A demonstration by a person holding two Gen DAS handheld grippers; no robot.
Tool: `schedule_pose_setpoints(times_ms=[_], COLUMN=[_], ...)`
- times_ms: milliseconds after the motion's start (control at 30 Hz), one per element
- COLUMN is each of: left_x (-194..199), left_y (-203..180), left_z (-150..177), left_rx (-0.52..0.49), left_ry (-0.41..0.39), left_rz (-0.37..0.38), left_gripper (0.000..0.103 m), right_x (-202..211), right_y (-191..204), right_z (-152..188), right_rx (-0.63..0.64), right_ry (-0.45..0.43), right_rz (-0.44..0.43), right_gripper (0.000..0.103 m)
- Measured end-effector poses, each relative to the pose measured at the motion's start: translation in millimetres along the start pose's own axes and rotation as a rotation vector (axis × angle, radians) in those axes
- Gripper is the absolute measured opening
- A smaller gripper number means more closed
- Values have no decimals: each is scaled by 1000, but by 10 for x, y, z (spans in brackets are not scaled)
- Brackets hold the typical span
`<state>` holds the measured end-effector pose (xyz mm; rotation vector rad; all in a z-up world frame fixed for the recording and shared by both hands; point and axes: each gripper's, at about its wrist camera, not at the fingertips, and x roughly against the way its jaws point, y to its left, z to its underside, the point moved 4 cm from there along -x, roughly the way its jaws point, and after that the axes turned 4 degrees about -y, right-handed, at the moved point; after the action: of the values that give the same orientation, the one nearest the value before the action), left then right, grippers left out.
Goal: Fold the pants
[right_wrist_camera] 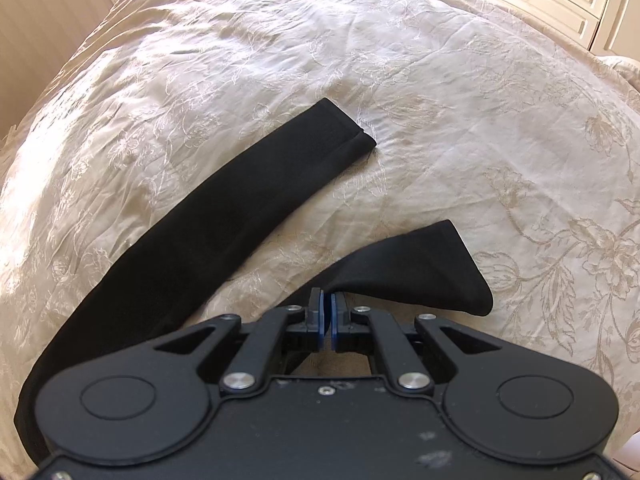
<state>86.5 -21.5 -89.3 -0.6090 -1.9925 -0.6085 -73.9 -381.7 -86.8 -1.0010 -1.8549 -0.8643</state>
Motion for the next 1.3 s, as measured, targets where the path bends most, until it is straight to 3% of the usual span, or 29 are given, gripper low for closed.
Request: schedule_pose_setpoints(times_ms=[300,500,767,933,1033,1167,1300], left_x=[-378,-765,-1117,-1299,-1333,-1364,-1386], left_y=[90,194,209,134,117,117,104], left_z=[-651,-881,-944,-887,-853,-853,-856], left_rx=[-21,25,30,4,-1,0,-5], left_ry=[12,67,140,175,183,188,192], left_rz=[-34,-48,-82,-115,-122,-130,-141], left_gripper=[8,8,8,8,8,8,8], right_x=[-427,-838,-1207,-1095,-966,-874,-911], right_y=[389,610,777,601,371,47,-134], right_z=[-486,-711,-935,-1011,-994,-943,-929], right_rx=[42,77,122,120,147,219,211], right_ry=[-13,20,30,-1,-26,-45,-40], right_rz=[-13,4,9,-18,6,72,69], right_gripper=[5,5,5,12,28,31,33])
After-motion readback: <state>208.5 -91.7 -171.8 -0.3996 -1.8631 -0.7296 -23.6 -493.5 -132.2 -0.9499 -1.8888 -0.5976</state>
